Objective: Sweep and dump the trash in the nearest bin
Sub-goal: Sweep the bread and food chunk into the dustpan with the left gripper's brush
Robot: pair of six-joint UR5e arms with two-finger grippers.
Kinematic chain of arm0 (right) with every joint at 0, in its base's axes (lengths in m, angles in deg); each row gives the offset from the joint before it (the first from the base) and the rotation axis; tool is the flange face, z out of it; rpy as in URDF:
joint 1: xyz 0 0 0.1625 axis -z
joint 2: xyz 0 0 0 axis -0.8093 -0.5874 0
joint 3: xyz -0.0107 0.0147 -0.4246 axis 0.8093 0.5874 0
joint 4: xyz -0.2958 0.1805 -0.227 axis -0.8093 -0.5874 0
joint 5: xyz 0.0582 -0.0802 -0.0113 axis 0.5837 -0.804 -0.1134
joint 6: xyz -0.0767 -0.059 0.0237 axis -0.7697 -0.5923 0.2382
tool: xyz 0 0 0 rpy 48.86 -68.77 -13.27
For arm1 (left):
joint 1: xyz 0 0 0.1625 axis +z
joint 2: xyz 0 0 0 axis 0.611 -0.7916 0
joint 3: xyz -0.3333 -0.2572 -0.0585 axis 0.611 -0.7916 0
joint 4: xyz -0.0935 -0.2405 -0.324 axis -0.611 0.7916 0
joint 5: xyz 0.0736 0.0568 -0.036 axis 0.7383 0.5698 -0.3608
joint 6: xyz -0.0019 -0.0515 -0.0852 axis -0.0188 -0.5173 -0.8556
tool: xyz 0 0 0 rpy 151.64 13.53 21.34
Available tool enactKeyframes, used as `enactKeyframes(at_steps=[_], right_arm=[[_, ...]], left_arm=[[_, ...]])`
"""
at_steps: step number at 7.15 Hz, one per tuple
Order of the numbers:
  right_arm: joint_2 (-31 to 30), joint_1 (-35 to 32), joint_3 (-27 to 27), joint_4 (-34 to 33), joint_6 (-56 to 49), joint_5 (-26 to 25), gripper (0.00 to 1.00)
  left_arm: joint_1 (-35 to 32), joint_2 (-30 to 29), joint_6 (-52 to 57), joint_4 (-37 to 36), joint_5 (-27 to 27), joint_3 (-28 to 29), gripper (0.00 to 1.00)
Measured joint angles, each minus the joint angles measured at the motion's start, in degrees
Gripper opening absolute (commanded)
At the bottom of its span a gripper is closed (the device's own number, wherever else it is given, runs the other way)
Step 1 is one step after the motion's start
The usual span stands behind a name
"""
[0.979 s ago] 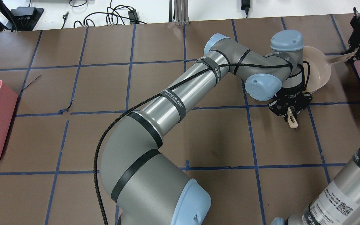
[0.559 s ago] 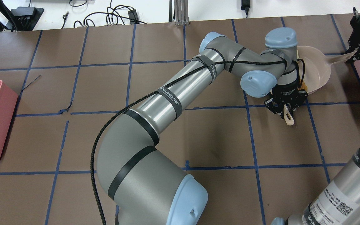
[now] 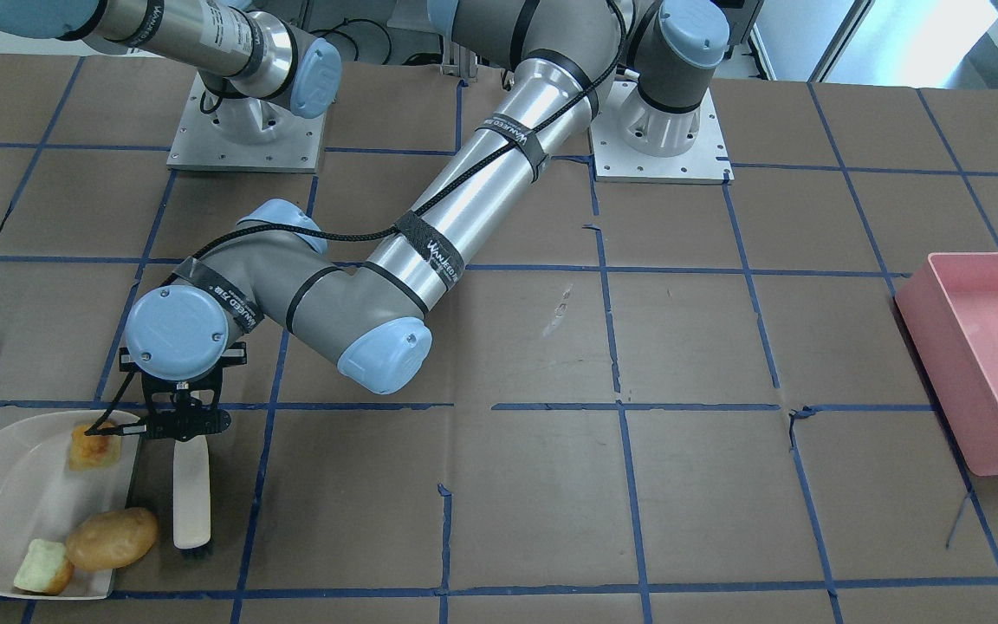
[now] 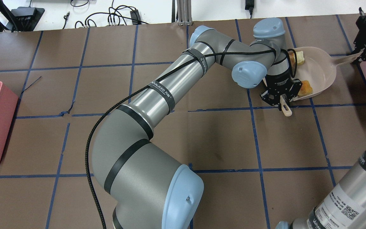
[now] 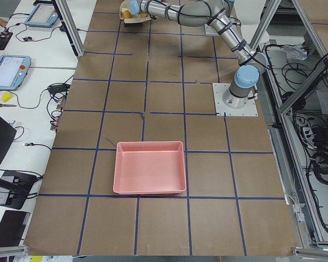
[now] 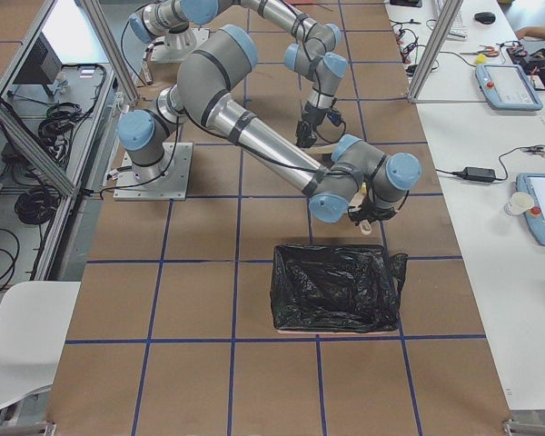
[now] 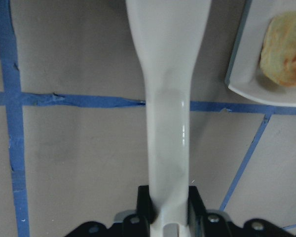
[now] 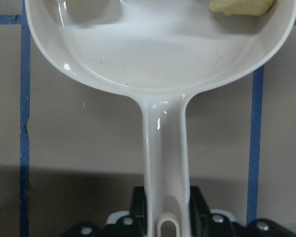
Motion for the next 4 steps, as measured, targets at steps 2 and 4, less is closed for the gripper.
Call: enactKeyframes(at_steps=[2, 4], right_arm=[[0.00, 0.00, 0.00, 0.00, 0.00, 0.00, 0.00], [0.05, 0.00, -0.01, 0.00, 0.00, 0.00, 0.00]], left_arm=[[-0.11, -0.01, 0.10, -0.61, -0.12, 0.30, 0.04], [-0.82, -0.17, 2.17, -1.66, -0.17, 1.55, 0.04]])
